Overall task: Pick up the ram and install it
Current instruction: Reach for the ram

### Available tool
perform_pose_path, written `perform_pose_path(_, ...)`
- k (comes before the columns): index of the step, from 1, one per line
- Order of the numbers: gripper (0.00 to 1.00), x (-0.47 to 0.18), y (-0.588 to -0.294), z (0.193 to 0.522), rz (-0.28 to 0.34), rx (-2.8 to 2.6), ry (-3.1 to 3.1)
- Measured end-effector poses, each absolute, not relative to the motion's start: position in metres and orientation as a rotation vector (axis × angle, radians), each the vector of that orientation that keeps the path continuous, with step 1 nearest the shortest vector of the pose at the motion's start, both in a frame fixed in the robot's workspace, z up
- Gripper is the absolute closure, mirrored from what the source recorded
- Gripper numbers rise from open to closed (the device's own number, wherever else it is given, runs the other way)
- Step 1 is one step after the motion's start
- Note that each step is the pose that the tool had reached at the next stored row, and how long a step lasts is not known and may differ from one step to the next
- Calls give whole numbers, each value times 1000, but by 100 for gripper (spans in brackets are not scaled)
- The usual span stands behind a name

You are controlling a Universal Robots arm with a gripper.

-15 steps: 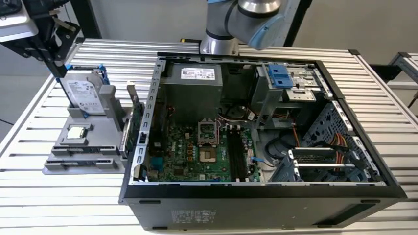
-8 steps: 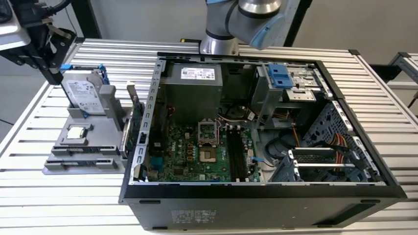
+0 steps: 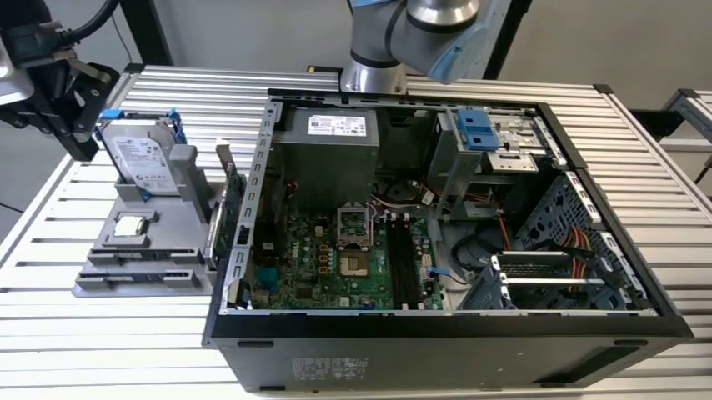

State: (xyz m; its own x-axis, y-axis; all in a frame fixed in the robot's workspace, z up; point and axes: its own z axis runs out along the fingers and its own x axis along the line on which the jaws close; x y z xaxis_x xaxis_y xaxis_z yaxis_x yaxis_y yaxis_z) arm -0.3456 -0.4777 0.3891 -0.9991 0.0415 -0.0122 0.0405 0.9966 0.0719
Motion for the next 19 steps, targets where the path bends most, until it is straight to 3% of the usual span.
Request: perform_pose_path(19, 100, -346, -493, 388, 112, 64, 3129)
